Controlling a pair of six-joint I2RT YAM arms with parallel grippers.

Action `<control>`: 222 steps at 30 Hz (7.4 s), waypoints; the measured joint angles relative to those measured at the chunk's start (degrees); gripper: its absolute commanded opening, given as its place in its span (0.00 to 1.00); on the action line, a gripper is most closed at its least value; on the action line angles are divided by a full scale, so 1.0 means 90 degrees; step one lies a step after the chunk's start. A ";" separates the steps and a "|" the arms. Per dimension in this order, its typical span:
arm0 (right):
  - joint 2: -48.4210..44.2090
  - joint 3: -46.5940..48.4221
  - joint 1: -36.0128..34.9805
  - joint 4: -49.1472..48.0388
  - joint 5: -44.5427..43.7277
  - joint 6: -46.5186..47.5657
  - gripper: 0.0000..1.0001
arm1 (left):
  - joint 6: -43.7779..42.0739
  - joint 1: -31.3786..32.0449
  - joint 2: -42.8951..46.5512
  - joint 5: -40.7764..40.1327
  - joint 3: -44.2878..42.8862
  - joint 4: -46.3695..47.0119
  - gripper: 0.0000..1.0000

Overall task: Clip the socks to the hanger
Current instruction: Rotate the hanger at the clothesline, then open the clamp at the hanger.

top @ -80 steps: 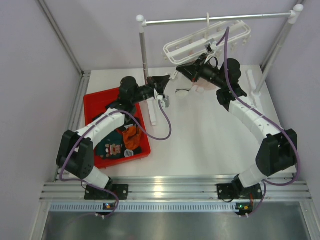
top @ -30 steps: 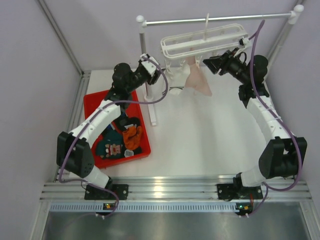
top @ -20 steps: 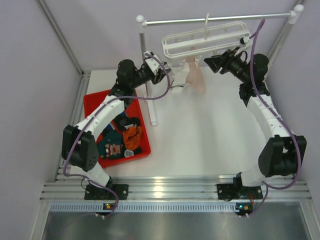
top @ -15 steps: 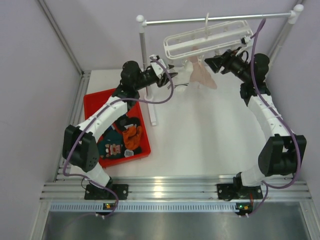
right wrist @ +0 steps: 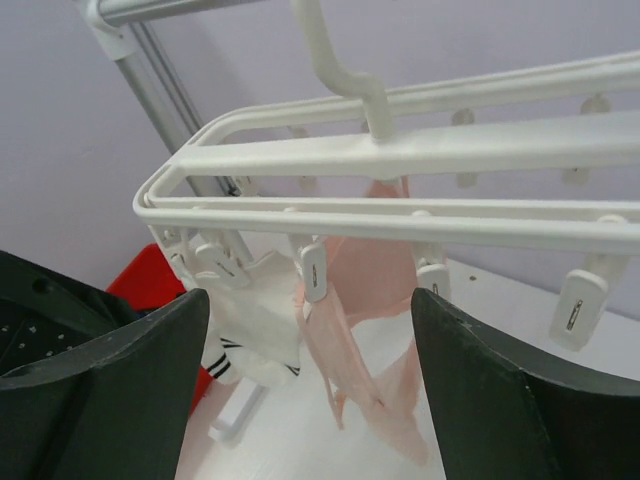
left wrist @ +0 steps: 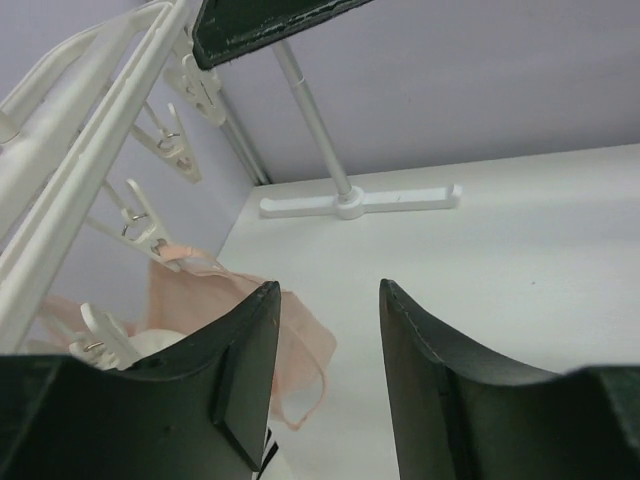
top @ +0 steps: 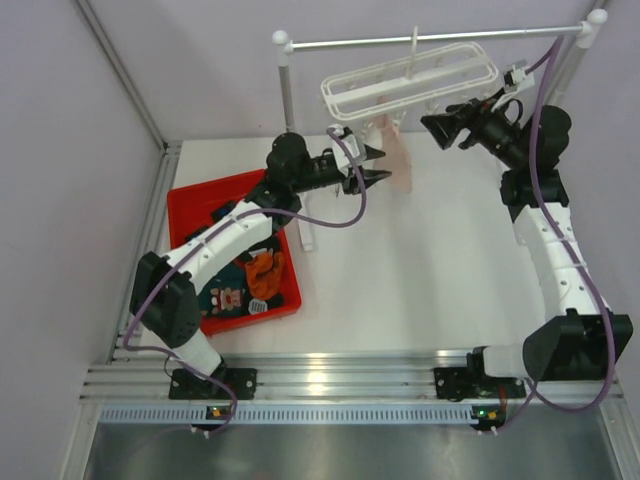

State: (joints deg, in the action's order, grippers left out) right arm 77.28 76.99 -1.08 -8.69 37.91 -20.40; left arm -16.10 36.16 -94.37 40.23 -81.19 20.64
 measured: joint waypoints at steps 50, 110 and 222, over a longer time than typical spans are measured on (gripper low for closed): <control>0.1625 0.2936 -0.4068 0.4272 -0.4828 0.6254 0.35 | 0.3298 -0.1846 0.1064 -0.2589 -0.0078 -0.1795 0.63; 0.0277 0.2288 -0.1666 0.4755 -0.3019 0.5819 0.38 | 0.2769 -0.0206 -0.2973 -0.1280 -0.2198 0.2336 0.03; -0.0253 0.0129 -0.1790 0.1559 -0.1435 0.0301 0.00 | -0.0714 0.0328 -0.0617 -0.1336 -0.1217 -0.1088 0.34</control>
State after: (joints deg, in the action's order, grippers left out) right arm 75.00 78.15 -17.19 5.34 24.99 -17.69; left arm -22.52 39.11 -99.92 28.21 -92.14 10.85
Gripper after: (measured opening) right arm 0.027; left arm 0.322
